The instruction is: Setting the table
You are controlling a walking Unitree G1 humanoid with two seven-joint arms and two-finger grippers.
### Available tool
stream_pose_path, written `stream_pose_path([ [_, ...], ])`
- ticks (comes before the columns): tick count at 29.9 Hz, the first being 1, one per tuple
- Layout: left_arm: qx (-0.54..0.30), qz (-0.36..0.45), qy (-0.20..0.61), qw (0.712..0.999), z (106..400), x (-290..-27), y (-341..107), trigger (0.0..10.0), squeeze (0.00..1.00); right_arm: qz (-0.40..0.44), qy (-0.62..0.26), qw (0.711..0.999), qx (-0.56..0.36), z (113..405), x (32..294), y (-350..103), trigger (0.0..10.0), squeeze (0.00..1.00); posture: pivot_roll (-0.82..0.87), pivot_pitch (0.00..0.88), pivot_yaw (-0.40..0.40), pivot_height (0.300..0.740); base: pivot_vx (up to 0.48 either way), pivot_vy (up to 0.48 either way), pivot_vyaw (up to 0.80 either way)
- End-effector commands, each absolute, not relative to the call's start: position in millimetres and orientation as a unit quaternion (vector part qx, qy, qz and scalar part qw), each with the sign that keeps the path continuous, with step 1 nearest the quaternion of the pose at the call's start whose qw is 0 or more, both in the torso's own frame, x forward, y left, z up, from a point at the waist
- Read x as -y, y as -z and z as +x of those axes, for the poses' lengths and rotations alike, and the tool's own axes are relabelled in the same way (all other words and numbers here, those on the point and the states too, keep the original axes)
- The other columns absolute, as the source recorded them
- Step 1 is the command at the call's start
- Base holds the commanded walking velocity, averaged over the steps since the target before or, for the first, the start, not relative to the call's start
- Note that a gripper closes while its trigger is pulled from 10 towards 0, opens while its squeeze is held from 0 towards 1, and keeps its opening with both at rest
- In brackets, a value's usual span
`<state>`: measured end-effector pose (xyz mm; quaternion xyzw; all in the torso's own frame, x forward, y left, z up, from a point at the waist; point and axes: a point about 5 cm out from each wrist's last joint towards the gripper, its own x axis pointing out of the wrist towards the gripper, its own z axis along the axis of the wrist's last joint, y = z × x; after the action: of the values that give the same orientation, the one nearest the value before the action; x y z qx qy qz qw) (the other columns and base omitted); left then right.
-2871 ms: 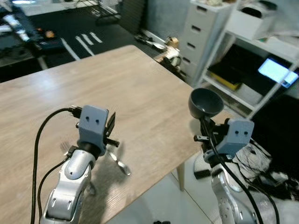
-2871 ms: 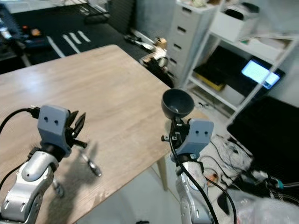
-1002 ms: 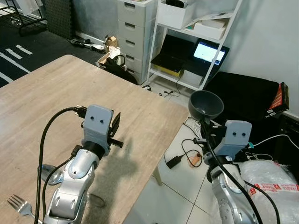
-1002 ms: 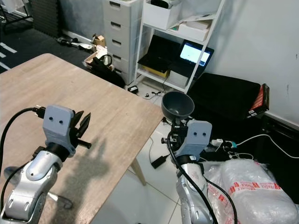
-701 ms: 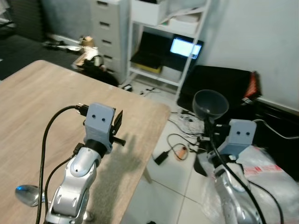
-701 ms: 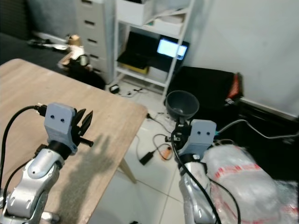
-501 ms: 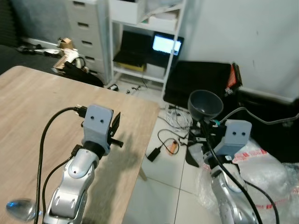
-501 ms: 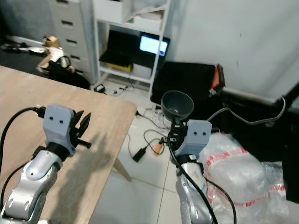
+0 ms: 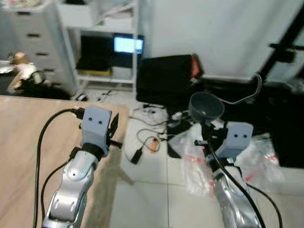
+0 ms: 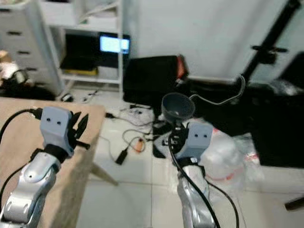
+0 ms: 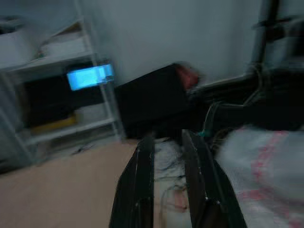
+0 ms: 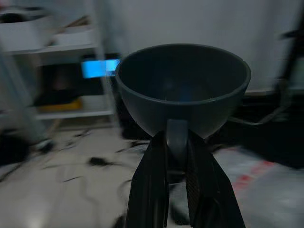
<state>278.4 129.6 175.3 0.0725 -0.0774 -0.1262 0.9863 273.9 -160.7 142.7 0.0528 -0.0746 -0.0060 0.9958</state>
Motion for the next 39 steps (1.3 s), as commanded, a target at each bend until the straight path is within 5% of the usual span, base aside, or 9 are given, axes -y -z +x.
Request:
stream_pose_path([
  [1,0.066,0.075,0.122,0.988,277.4,-132.9,-170.6,10.0,0.0,0.054,0.007,0.996,0.071,273.0,159.7,-140.6,10.0,0.0,-0.01,0.042,0.046,0.74,0.0,0.0,-0.8],
  [39,0.062,0.074,0.123,0.988,276.1,-131.9,-169.7,10.0,0.0,0.052,0.01,0.996,0.067,270.8,160.3,-139.2,10.0,0.0,-0.01,0.055,0.047,0.74,0.0,0.0,-0.8],
])
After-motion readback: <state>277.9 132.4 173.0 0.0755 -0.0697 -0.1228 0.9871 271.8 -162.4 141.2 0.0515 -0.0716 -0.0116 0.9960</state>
